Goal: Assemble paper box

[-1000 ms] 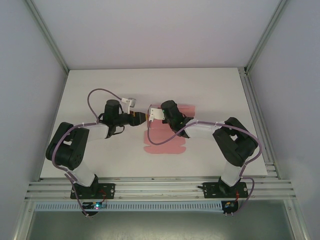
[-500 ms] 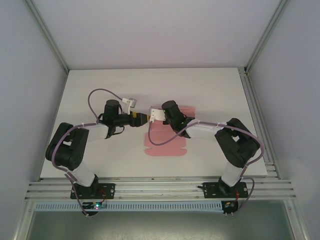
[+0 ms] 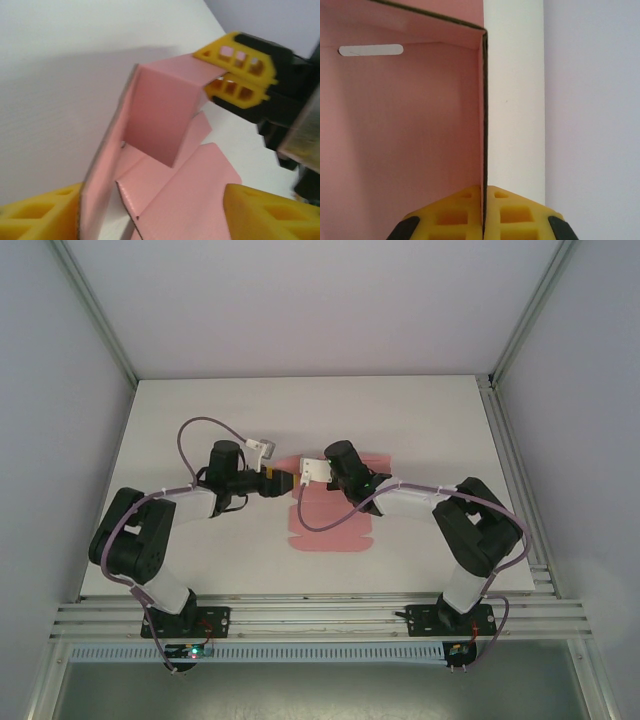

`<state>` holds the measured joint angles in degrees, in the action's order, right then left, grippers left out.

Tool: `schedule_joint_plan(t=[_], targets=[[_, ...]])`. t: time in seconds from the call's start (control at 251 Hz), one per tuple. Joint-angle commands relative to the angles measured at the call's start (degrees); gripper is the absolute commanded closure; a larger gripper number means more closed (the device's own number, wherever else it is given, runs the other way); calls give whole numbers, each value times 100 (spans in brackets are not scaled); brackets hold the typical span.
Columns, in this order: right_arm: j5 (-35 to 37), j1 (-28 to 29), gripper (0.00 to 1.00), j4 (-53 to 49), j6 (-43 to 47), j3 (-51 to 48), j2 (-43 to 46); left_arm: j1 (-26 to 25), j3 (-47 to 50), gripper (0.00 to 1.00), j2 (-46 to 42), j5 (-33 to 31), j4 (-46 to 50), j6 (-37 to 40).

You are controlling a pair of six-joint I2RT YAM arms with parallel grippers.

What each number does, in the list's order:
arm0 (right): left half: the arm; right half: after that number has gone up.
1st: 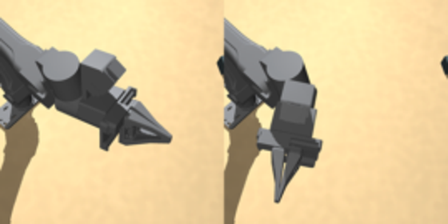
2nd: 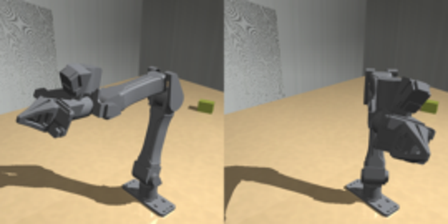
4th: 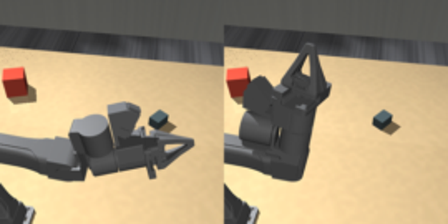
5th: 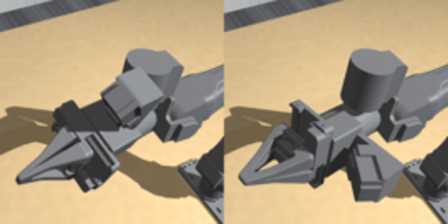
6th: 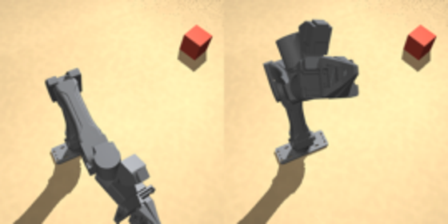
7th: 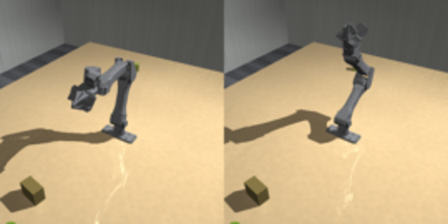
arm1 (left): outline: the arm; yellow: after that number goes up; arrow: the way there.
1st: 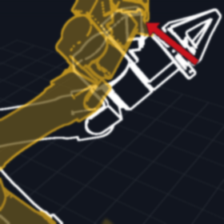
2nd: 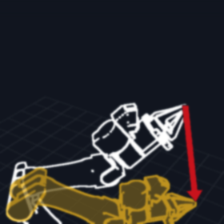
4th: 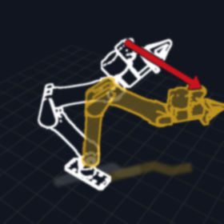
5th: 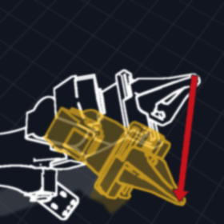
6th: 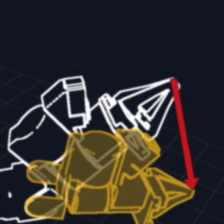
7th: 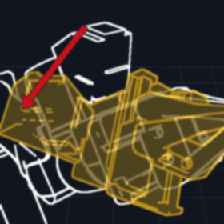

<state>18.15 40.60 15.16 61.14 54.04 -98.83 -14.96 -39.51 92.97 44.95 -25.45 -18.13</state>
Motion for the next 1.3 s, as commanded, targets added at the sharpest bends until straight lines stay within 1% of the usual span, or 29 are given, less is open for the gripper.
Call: schedule_joint_plan(t=[0.0, 0.036, 0.08, 0.1, 0.136, 0.184, 0.247, 0.415, 0.543, 0.575, 0.642, 0.738, 0.79, 0.878, 0.934, 0.998, 1.065, 1.133, 1.157, 1.197, 1.293], targets=[[-134, -8, 100, -100, -222, -8, 160, -59, -323, 43, -13, -508, 352, 103], [-104, -4, 100, -105, -217, 1, 141, -74, -387, 49, -20, -630, 464, 110], [-70, 7, 100, -102, -205, 8, 130, -105, -441, 60, -54, -837, 591, 113], [-53, 9, 100, -109, -202, 10, 127, -132, -449, 64, -67, -953, 638, 116], [-27, 18, 100, -103, -201, 20, 120, -193, -462, 66, -106, -1152, 717, 177], [-38, 23, 100, -109, -210, 27, 128, -299, -478, 72, -130, -1432, 803, 236], [-36, 36, 100, -119, -235, 58, 138, -425, -536, 76, -130, -1701, 996, 322], [42, 42, 100, -144, -314, 148, 136, -791, -823, 76, -16, -2309, 1646, 649], [81, 43, 100, -179, -351, 186, 112, -1015, -940, 78, -5, -2880, 1968, 704], [140, 44, 100, -194, -358, 190, 98, -1072, -974, 81, -31, -3095, 2080, 705], [195, 43, 100, -236, -331, 181, 79, -1160, -1037, 81, -97, -3373, 2273, 697], [300, 36, 100, -265, -270, 168, 44, -1230, -975, 80, -228, -3452, 2280, 644], [376, 36, 100, -268, -248, 168, 18, -1256, -963, 78, -286, -3570, 2287, 606], [352, 27, 100, -277, -285, 159, 20, -1267, -990, 78, -309, -3771, 2286, 515], [282, 35, 100, -284, -305, 151, 26, -1273, -1030, 81, -274, -3838, 2291, 490], [287, 36, 100, -277, -355, 159, 24, -1304, -1106, 88, -239, -3956, 2339, 420], [279, 33, 100, -260, -397, 159, 32, -1339, -1176, 95, -172, -3894, 2310, 368], [329, 40, 100, -260, -449, 175, 28, -1421, -1282, 99, -101, -3984, 2385, 287], [356, 44, 100, -268, -479, 186, 25, -1473, -1373, 99, -80, -4105, 2478, 279], [428, 69, 100, -284, -498, 211, 19, -1580, -1496, 100, -50, -4482, 2645, 240], [547, 114, 100, -310, -519, 212, 13, -1958, -1885, 100, 92, -5784, 3186, 218]])
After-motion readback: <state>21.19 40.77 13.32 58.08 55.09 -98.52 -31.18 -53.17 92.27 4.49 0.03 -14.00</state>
